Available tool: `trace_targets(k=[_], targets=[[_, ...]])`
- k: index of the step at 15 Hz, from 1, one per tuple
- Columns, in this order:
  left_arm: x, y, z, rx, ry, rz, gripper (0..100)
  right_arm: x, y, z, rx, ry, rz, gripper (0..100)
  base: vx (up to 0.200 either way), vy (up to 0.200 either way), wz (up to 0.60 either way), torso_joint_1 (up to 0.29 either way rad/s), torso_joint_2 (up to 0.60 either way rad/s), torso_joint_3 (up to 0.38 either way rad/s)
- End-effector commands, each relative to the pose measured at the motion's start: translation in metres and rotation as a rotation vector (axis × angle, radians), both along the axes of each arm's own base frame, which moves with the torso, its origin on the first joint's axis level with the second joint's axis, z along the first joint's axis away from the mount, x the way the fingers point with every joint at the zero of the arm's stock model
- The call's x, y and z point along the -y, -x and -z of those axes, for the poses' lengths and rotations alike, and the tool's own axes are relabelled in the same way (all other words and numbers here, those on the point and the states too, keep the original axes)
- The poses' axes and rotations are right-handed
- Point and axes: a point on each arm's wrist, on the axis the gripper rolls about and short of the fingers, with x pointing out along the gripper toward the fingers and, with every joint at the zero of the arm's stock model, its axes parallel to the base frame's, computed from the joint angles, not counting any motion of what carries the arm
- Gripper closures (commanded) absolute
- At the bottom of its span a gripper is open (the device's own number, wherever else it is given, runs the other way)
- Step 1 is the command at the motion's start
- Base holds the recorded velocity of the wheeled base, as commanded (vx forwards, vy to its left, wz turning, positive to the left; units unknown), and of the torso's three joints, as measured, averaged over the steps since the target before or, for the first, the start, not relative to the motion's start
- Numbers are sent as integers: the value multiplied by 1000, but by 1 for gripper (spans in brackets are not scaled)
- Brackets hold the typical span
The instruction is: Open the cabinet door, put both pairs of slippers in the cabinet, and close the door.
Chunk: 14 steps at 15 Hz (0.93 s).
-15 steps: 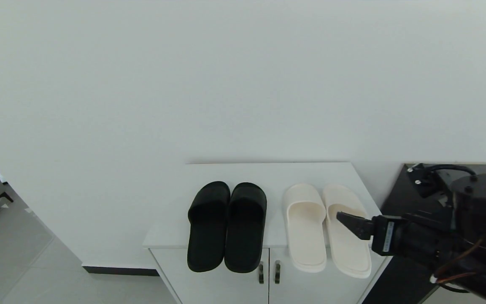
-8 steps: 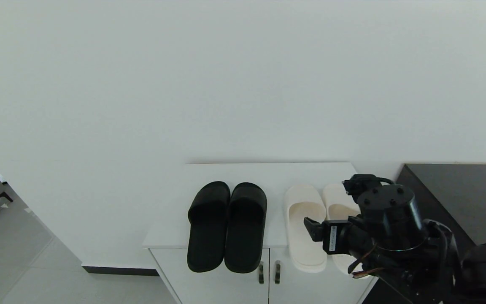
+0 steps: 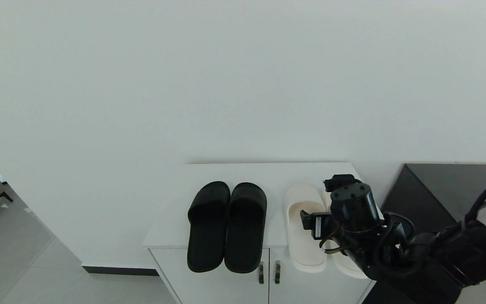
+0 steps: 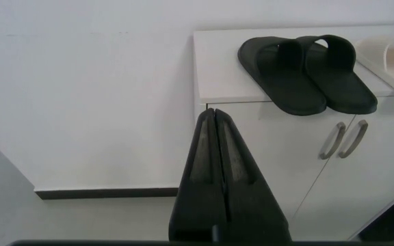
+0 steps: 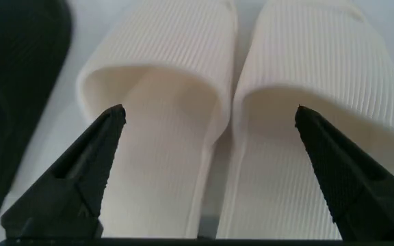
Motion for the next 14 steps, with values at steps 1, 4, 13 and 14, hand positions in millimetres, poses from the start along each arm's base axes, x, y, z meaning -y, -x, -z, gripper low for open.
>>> trace_targets(k=[1,4,13,14], targets=[[0,0,0,1,0,-2,100,2,-14,19,-9,38,20,0,0,0,0,0,0,0],[0,0,0,-1,0,0,100,3,-21,25,18,57,19,0,0,0,0,0,0,0],[0,0,0,-1,10,0,100,-6,-32,22,57,60,49,100,0,0,0,0,0,0],[0,0,0,0,12,-2,100,-6,-33,22,58,59,49,100,0,0,0,0,0,0]])
